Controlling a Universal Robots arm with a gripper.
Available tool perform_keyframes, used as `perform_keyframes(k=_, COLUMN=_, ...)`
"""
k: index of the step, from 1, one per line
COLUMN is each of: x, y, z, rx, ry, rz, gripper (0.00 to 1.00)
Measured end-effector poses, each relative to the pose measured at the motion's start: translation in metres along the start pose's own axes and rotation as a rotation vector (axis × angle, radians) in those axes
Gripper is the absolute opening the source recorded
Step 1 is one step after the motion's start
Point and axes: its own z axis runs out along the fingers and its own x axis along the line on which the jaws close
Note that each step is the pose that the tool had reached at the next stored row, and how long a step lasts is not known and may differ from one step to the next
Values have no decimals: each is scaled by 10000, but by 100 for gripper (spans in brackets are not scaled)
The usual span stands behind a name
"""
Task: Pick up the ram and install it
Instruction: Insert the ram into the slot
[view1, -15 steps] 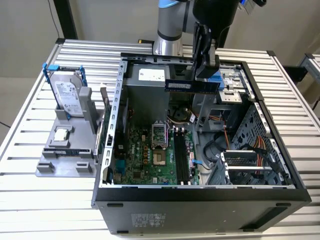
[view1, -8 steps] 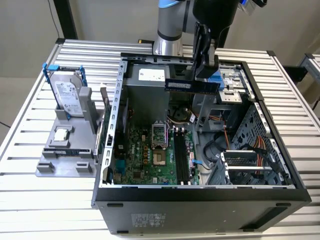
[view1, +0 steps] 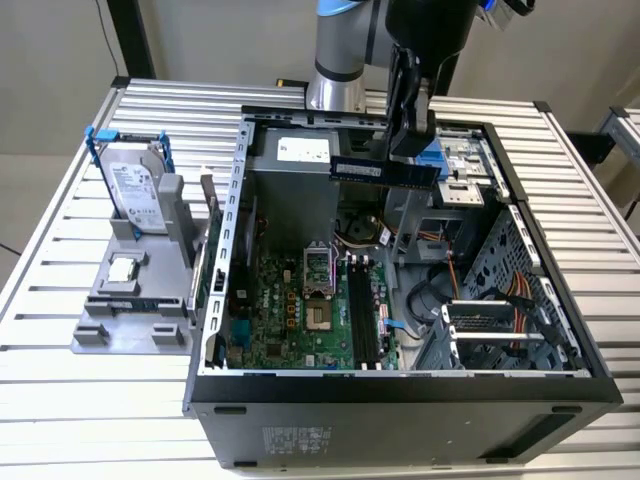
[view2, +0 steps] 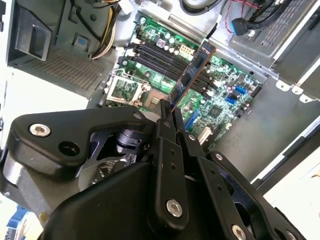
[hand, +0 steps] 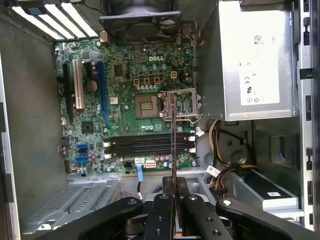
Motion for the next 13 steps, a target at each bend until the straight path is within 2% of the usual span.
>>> perform_keyframes(k=13, x=0, y=0, z=0, rx=0, ry=-5, rz=439, gripper=0)
